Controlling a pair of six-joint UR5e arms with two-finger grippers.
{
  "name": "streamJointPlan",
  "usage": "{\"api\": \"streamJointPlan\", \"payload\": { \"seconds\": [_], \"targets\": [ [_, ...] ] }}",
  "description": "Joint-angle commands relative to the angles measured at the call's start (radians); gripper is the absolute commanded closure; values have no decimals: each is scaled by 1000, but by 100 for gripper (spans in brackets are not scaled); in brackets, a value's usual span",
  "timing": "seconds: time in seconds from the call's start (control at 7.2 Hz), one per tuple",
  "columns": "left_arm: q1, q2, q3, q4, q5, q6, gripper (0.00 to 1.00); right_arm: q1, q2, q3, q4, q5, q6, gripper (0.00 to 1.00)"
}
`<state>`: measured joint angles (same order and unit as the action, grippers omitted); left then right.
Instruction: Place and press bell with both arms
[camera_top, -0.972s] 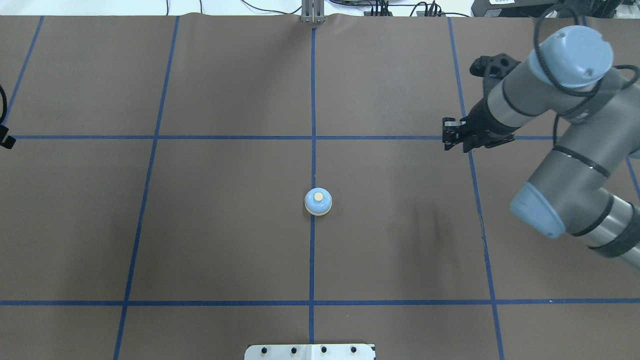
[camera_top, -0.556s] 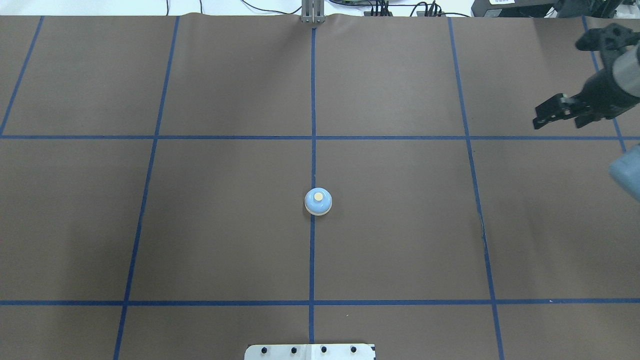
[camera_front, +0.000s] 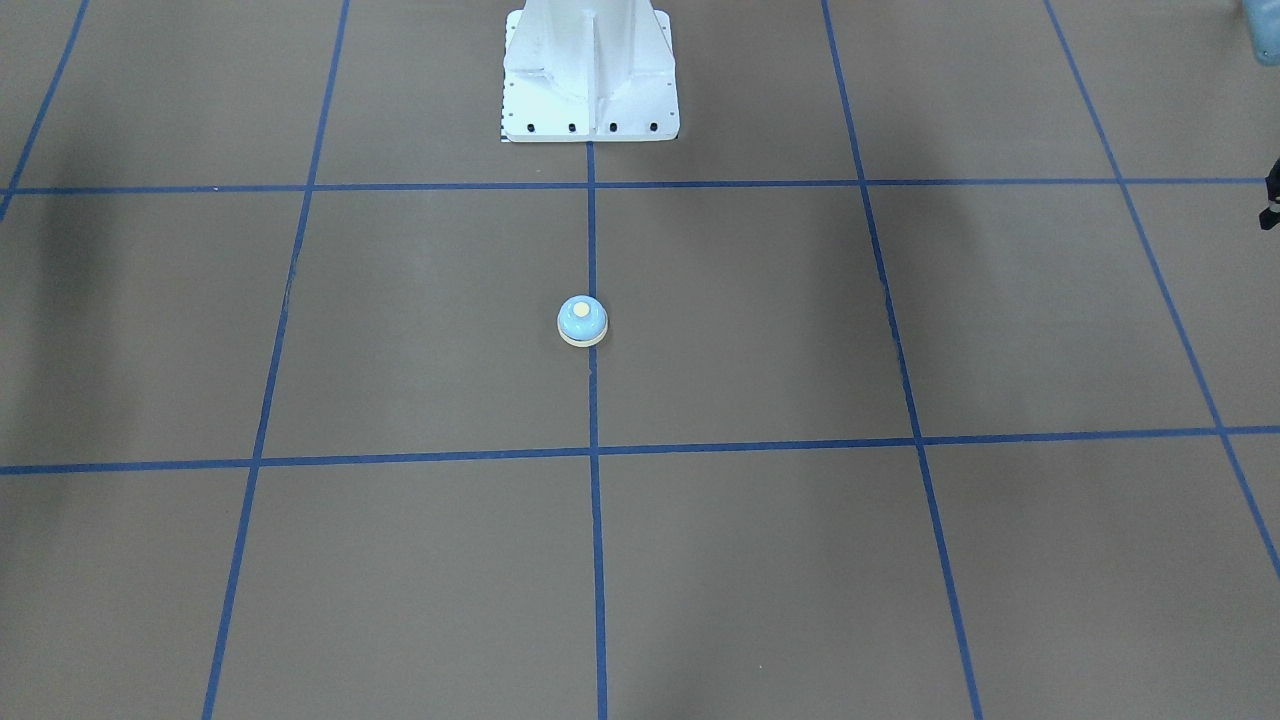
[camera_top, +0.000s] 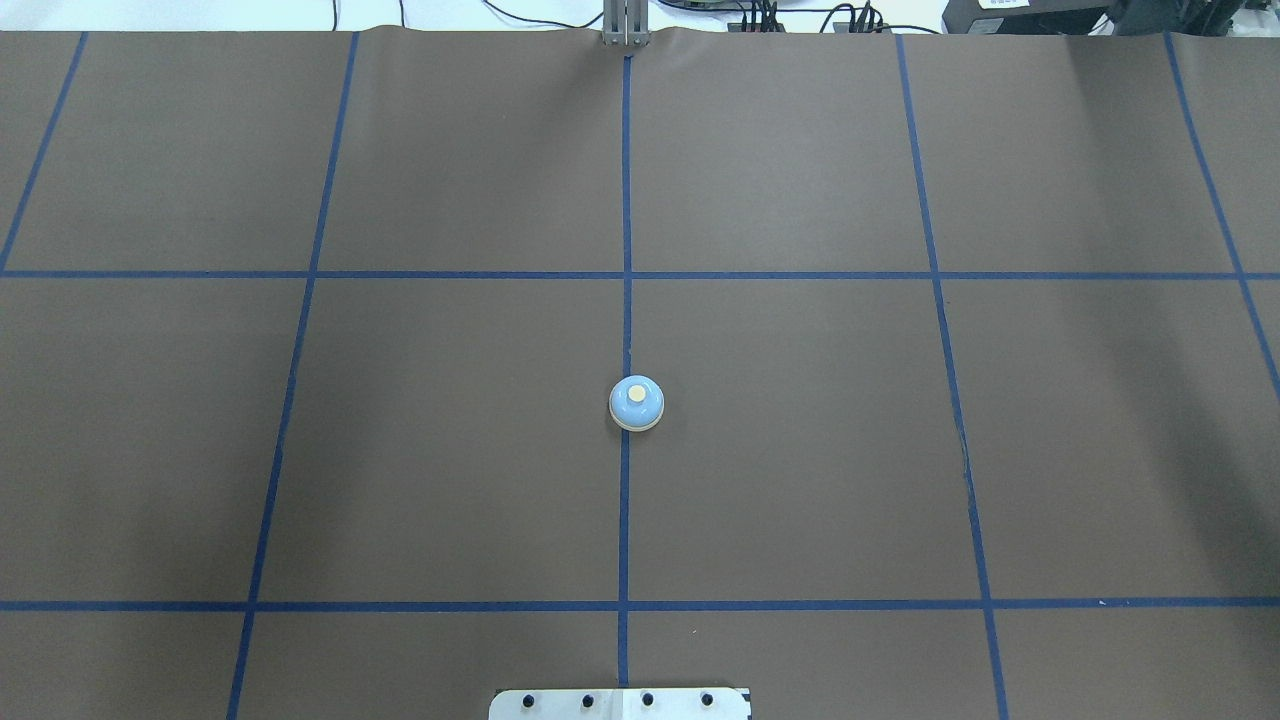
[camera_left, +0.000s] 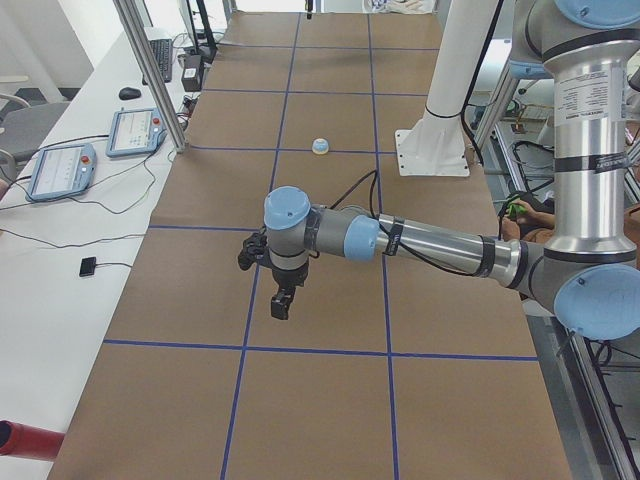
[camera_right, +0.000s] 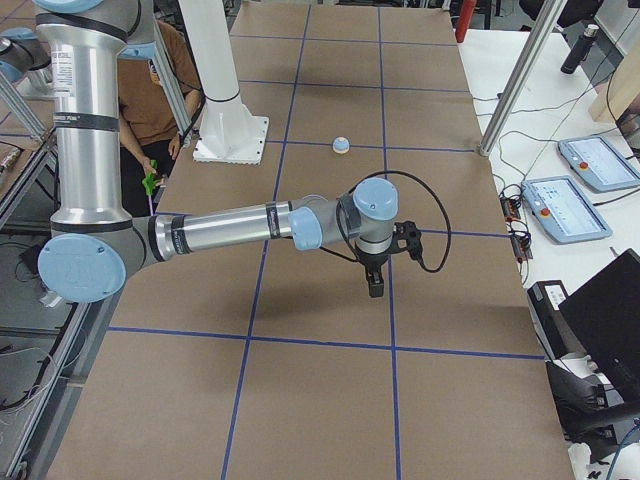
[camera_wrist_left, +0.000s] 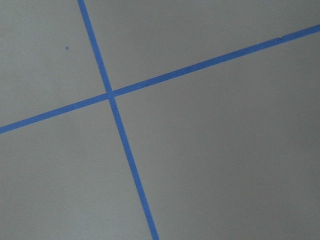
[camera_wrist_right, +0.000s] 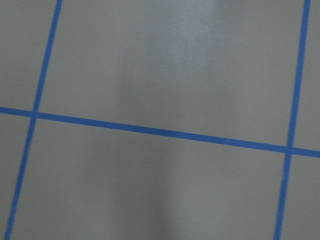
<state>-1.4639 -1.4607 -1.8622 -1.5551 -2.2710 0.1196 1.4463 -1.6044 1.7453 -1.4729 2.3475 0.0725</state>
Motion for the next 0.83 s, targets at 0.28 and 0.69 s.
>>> {"api": "streamJointPlan", "payload": {
  "seconds": [0.28,0.69],
  "targets": [
    [-18,-1,8,0,-24,9,0,84,-67,-11,9,18,-105,0],
    [-18,0,8,0,-24,9,0,98,-112,51,9,15,-106,0]
  ]
}}
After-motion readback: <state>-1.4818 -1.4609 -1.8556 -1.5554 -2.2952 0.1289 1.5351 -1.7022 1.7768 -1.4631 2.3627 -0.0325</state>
